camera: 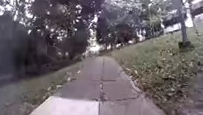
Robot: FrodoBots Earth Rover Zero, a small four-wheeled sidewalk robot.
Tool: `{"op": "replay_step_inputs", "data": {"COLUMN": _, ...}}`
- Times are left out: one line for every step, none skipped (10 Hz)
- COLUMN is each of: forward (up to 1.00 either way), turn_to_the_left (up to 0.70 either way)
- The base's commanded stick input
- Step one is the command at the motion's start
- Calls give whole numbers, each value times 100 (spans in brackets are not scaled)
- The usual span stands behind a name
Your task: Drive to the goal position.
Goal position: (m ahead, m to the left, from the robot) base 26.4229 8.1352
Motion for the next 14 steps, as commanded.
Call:
{"op": "replay_step_inputs", "data": {"forward": 70, "turn_to_the_left": -13}}
{"op": "replay_step_inputs", "data": {"forward": 70, "turn_to_the_left": -13}}
{"op": "replay_step_inputs", "data": {"forward": 70, "turn_to_the_left": -13}}
{"op": "replay_step_inputs", "data": {"forward": 70, "turn_to_the_left": -13}}
{"op": "replay_step_inputs", "data": {"forward": 70, "turn_to_the_left": -13}}
{"op": "replay_step_inputs", "data": {"forward": 70, "turn_to_the_left": -13}}
{"op": "replay_step_inputs", "data": {"forward": 70, "turn_to_the_left": -13}}
{"op": "replay_step_inputs", "data": {"forward": 70, "turn_to_the_left": -13}}
{"op": "replay_step_inputs", "data": {"forward": 70, "turn_to_the_left": -13}}
{"op": "replay_step_inputs", "data": {"forward": 70, "turn_to_the_left": -13}}
{"op": "replay_step_inputs", "data": {"forward": 70, "turn_to_the_left": -13}}
{"op": "replay_step_inputs", "data": {"forward": 70, "turn_to_the_left": -13}}
{"op": "replay_step_inputs", "data": {"forward": 70, "turn_to_the_left": -13}}
{"op": "replay_step_inputs", "data": {"forward": 70, "turn_to_the_left": -13}}
